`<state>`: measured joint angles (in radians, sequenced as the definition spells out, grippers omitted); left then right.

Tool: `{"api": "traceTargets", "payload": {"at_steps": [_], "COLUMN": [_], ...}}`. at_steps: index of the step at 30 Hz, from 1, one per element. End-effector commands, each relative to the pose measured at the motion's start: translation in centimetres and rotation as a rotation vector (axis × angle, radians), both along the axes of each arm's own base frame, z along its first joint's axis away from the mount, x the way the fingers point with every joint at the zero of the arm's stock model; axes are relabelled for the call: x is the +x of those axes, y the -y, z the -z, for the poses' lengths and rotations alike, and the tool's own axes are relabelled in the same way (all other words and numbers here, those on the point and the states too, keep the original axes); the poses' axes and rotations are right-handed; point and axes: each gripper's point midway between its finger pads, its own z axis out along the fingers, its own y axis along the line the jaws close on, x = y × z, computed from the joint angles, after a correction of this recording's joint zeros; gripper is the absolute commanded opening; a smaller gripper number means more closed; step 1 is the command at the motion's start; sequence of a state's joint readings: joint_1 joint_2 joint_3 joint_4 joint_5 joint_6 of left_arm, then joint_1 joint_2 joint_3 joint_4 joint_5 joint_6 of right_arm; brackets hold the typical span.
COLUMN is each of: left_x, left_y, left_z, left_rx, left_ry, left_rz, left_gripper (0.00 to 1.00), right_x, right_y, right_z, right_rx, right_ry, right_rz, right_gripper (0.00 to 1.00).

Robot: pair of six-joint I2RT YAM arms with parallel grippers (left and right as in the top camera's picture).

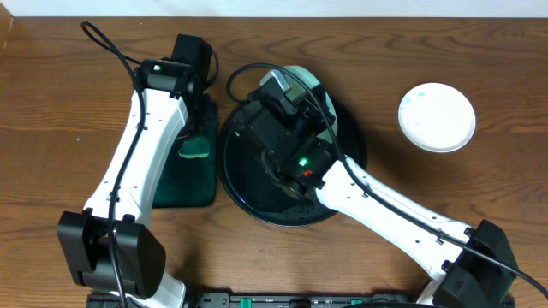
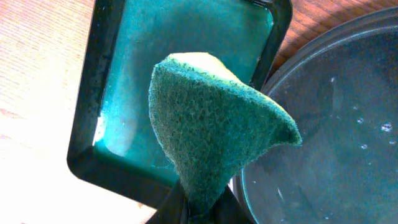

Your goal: Clean dirty plates on tray and stack at the side

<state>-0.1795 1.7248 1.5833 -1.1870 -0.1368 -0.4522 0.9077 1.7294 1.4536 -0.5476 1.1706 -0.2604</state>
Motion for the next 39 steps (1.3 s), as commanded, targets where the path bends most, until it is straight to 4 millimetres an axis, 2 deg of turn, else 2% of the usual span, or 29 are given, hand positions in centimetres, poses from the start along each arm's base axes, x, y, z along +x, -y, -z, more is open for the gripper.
{"api": "traceTargets", "payload": {"at_steps": [1, 11, 19, 30, 39], "left_x": [-0.3, -0.3, -0.3, -0.3, -0.3], "left_y": [-0.3, -0.3, -0.3, -0.3, -0.3], "left_z": [0.4, 0.4, 0.4, 0.4, 0.4], "left_rx": [0.004, 0.004, 0.005, 0.005, 0.006], "left_ry": [-0.016, -0.016, -0.015, -0.015, -0.016], "left_rz": [-0.010, -0.010, -0.010, -0.010, -0.006], "left_gripper": [0.07, 0.07, 0.07, 0.07, 0.07], "right_x": [-0.3, -0.3, -0.4, -1.0, -1.3], "right_y": [0.7, 1.2, 1.6, -0.2, -0.4], "right_z": [-1.4, -1.9, -3.0, -5.6, -5.8], "right_rx": [-0.074, -0.165, -0.499, -0.614, -0.626], "right_ry": [0.023, 0.014, -0.094, -0.060, -0.056], "right_rz": [0.021, 0.029, -0.017, -0.019, -0.017], "right_gripper": [0.01, 0.01, 0.01, 0.01, 0.01]}}
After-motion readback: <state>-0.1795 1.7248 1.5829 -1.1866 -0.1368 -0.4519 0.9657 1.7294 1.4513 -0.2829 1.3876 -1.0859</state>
